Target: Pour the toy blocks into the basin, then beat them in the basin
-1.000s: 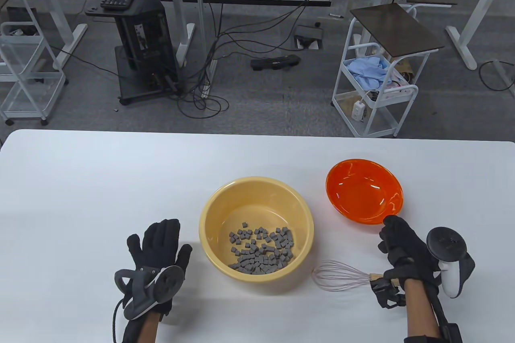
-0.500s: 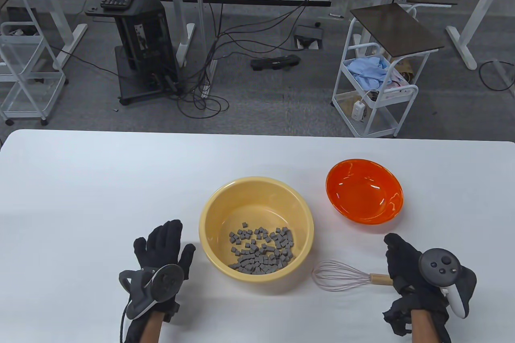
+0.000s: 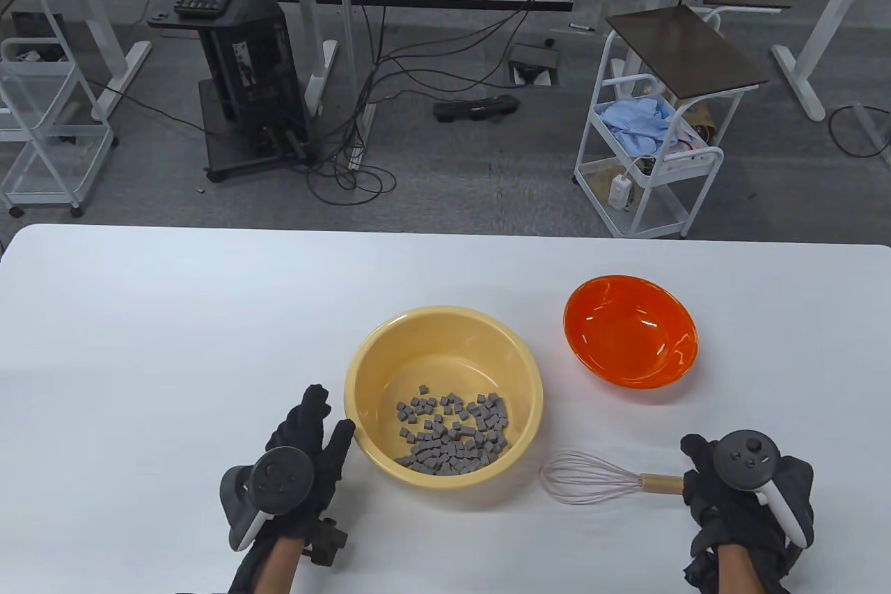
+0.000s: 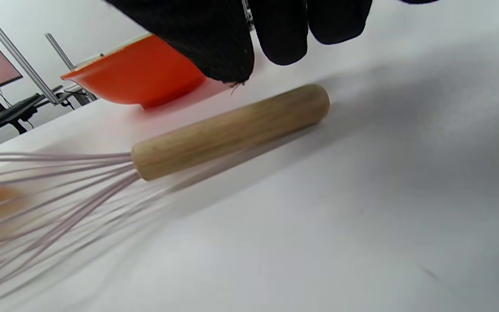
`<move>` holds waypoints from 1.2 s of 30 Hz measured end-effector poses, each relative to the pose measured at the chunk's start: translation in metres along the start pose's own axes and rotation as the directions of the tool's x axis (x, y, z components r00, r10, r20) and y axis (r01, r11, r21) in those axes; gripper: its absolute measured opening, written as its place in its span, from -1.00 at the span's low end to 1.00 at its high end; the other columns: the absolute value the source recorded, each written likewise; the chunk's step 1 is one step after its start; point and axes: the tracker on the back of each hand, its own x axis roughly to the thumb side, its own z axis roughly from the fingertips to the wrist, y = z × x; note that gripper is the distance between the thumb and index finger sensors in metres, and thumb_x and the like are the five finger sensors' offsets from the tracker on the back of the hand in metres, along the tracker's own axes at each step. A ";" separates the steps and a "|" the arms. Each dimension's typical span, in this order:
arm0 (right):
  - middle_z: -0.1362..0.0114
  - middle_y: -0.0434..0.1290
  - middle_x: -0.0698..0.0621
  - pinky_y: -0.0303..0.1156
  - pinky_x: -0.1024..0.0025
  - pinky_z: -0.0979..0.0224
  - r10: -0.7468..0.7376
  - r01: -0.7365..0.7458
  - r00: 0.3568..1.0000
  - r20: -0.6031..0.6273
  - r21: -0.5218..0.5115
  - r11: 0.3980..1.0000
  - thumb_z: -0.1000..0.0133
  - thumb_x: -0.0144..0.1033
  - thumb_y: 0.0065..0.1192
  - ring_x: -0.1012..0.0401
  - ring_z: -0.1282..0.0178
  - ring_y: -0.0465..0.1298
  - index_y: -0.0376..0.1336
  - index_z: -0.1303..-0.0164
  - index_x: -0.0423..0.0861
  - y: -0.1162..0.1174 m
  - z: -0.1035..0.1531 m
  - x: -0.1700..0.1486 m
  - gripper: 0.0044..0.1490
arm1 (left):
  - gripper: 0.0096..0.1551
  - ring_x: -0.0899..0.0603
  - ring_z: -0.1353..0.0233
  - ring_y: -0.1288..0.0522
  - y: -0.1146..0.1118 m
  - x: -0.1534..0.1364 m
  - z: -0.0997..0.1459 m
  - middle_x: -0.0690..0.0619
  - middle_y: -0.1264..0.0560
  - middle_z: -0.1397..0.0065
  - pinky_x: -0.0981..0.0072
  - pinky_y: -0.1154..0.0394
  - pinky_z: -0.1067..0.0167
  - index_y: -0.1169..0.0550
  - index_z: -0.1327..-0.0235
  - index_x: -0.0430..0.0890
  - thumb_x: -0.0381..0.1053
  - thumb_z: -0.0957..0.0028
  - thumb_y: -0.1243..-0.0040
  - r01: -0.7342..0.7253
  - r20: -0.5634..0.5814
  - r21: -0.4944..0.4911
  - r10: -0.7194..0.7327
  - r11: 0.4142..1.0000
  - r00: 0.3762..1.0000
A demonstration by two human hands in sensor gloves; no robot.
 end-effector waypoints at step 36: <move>-0.74 -0.06 -0.33 -0.30 -0.51 -0.58 0.139 -0.142 0.989 0.040 0.059 0.988 -0.31 -0.53 0.12 -0.36 -0.66 -0.20 0.08 -0.66 0.04 0.023 -0.019 -0.006 -0.33 | -0.13 -0.08 -0.09 -0.68 -0.023 -0.002 0.002 -0.11 -0.60 -0.20 -0.22 -0.56 -0.22 -0.17 -0.62 -0.52 0.12 -0.43 -0.05 -0.452 -0.243 -0.037 0.430 0.891 0.869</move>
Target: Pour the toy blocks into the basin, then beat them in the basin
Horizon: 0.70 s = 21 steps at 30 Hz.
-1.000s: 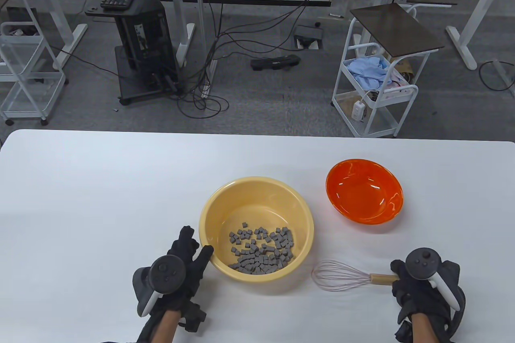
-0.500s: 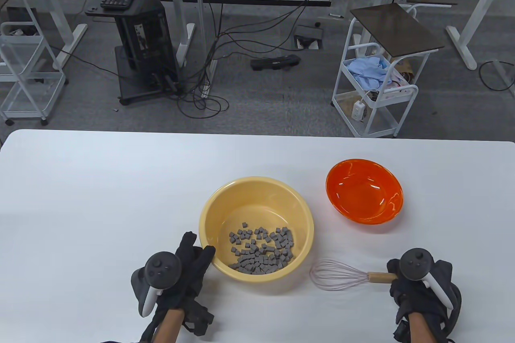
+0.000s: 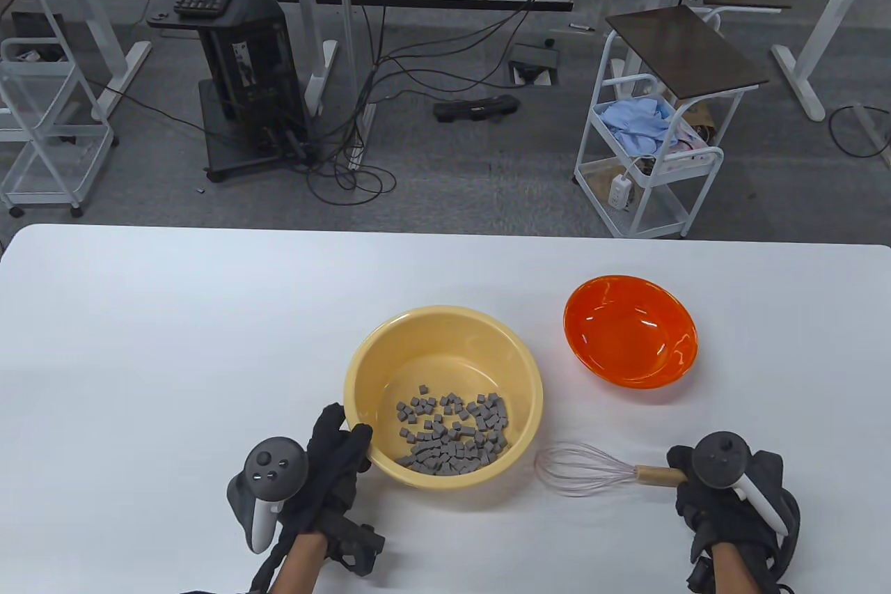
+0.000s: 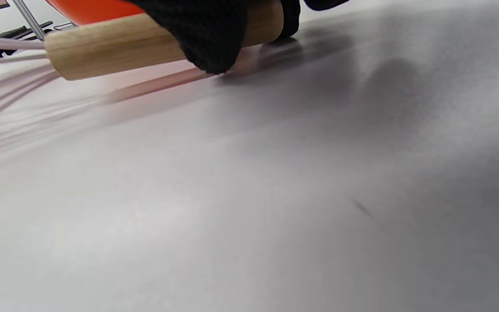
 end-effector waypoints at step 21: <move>-0.71 0.11 -0.31 0.18 -0.31 -0.49 -0.313 0.396 0.842 0.439 -0.110 0.912 -0.35 -0.39 0.05 -0.26 -0.46 0.33 -0.01 -0.69 0.01 -0.055 0.041 0.021 -0.33 | -0.17 -0.07 -0.10 -0.66 -0.001 -0.011 -0.004 -0.12 -0.57 -0.21 -0.20 -0.55 -0.24 -0.18 -0.62 -0.49 0.05 -0.41 -0.12 -0.256 -0.064 -0.038 0.253 0.966 0.965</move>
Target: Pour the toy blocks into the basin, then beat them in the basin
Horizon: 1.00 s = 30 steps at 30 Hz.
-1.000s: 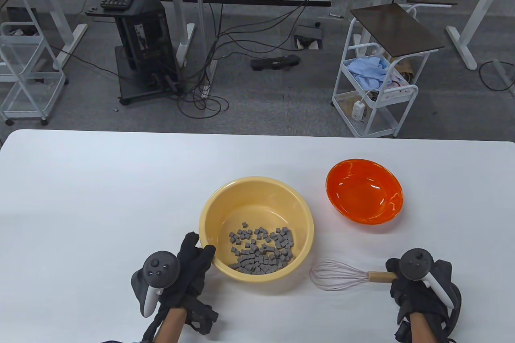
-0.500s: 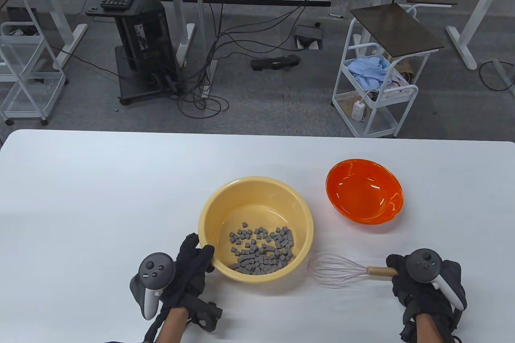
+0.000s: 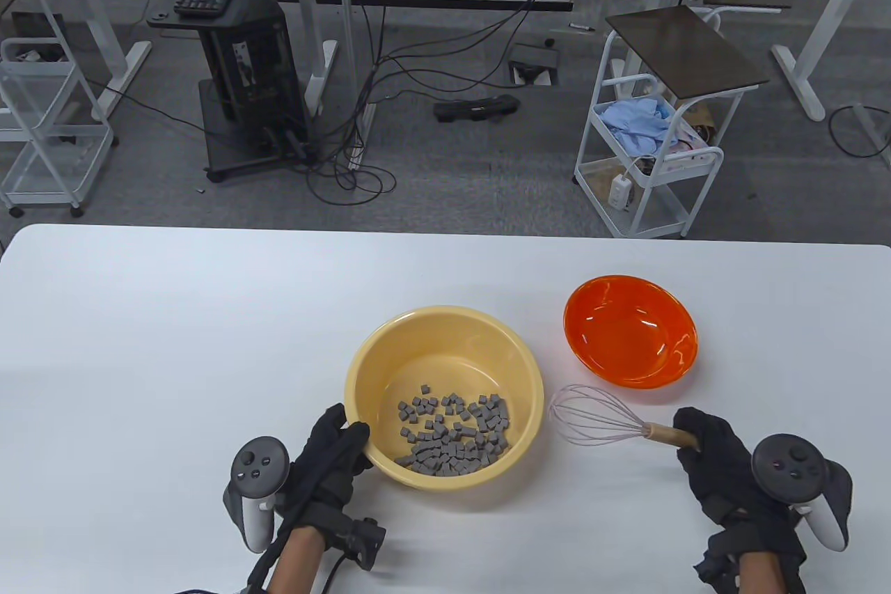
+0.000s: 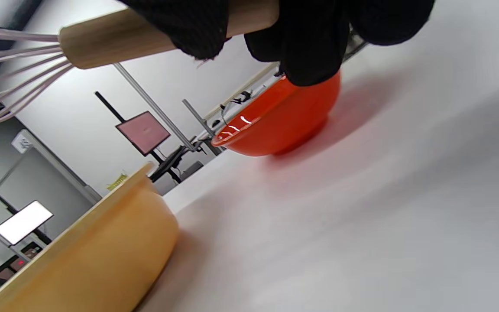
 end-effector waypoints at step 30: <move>0.05 0.55 -0.21 0.52 0.19 0.12 -0.027 -0.009 0.962 0.273 0.129 0.992 -0.35 -0.12 0.38 0.16 0.40 0.54 0.31 -0.44 -0.16 0.091 -0.057 0.181 -0.44 | -0.22 -0.03 -0.07 -0.65 -0.005 0.007 0.002 -0.11 -0.56 -0.18 -0.17 -0.56 -0.23 -0.20 -0.61 -0.49 0.03 -0.42 -0.09 0.027 0.032 0.038 -0.029 0.999 0.999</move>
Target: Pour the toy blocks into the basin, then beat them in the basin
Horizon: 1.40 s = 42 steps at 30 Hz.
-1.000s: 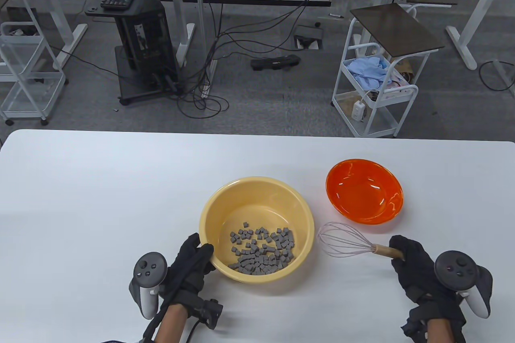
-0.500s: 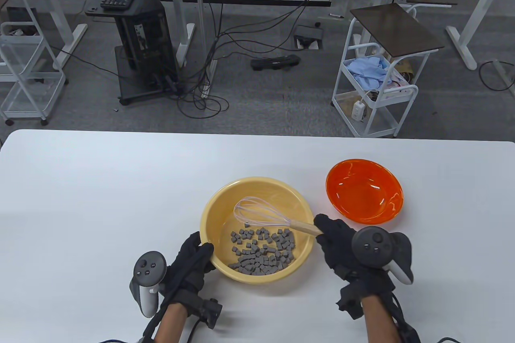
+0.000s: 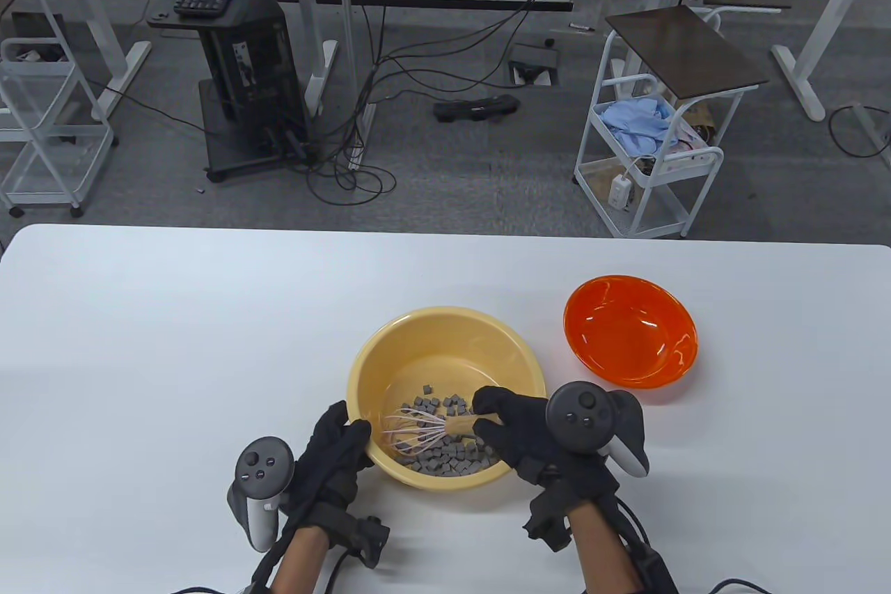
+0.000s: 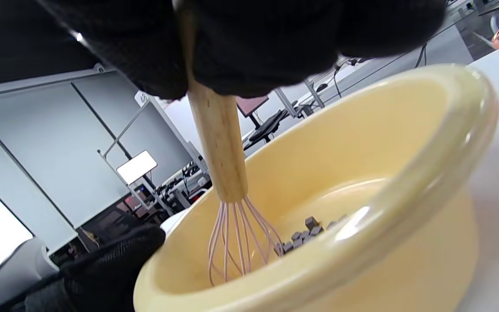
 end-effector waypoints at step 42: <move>-0.21 0.48 -0.37 0.53 0.14 -0.01 0.024 -0.040 0.996 -0.089 -0.180 0.983 -0.35 -0.25 0.35 0.07 0.21 0.60 0.22 -0.54 -0.24 0.028 -0.003 -0.005 -0.38 | -0.21 -0.07 -0.06 -0.67 0.002 0.001 -0.001 -0.15 -0.58 -0.18 -0.21 -0.56 -0.21 -0.18 -0.64 -0.48 -0.01 -0.41 -0.11 0.021 0.008 0.001 -0.021 1.000 1.000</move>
